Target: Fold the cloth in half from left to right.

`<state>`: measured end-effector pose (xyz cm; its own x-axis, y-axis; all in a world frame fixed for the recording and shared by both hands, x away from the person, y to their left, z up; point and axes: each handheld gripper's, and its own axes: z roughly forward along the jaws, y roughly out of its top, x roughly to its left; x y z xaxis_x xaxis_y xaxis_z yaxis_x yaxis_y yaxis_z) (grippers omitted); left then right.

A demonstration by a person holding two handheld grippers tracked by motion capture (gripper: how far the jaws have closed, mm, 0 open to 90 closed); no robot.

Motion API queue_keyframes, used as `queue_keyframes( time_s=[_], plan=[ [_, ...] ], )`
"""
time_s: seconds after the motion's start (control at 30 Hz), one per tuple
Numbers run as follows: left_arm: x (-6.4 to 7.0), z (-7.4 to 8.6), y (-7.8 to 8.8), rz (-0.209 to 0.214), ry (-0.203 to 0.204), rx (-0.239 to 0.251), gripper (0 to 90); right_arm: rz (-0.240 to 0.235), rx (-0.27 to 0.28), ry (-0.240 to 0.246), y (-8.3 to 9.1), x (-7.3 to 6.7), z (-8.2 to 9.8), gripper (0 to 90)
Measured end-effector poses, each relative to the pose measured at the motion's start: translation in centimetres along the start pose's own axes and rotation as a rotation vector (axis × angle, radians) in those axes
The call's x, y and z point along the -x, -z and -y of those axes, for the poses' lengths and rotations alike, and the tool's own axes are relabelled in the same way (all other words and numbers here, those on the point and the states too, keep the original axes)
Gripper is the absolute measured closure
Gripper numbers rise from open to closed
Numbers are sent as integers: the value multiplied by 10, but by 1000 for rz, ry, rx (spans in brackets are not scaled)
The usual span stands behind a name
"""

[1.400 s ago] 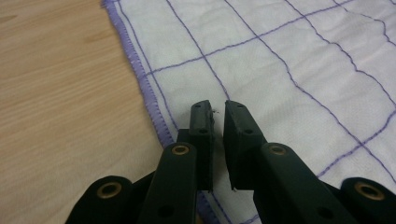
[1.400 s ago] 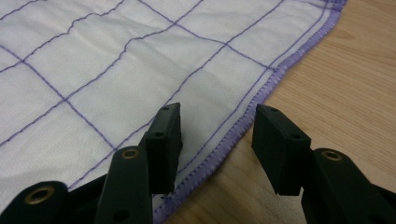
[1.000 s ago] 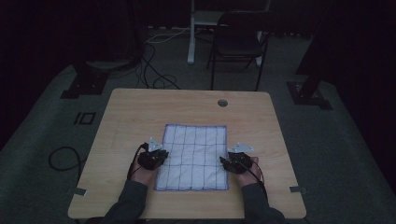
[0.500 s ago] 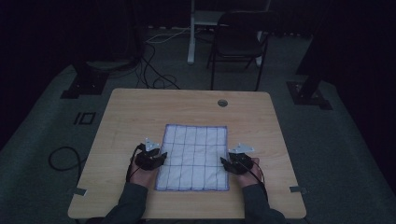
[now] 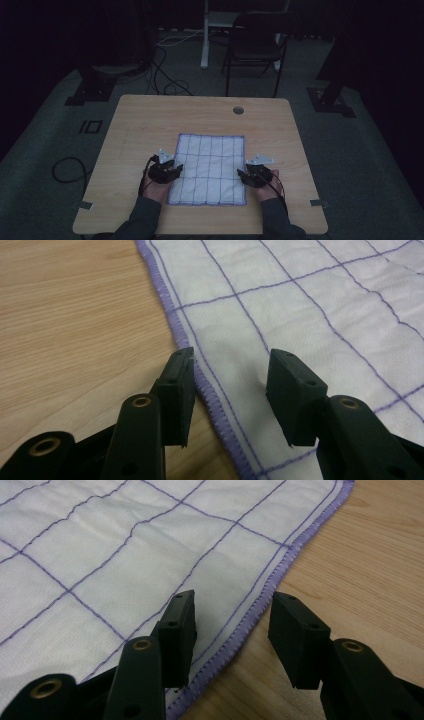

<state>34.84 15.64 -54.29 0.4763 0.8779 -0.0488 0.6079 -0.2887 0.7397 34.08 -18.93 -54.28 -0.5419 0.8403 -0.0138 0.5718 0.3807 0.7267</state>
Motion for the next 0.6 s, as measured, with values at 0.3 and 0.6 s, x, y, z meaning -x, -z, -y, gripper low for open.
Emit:
queue_keyframes(
  time_s=[0.3, 0.6],
  plan=[
    [9, -2, -3, 12, -8, -3, 777, -16, 0, -10, 1, 1, 1, 560],
    [3, -2, -1, 14, -3, -11, 841, 2, 39, -43, 5, 4, 0, 657]
  ],
)
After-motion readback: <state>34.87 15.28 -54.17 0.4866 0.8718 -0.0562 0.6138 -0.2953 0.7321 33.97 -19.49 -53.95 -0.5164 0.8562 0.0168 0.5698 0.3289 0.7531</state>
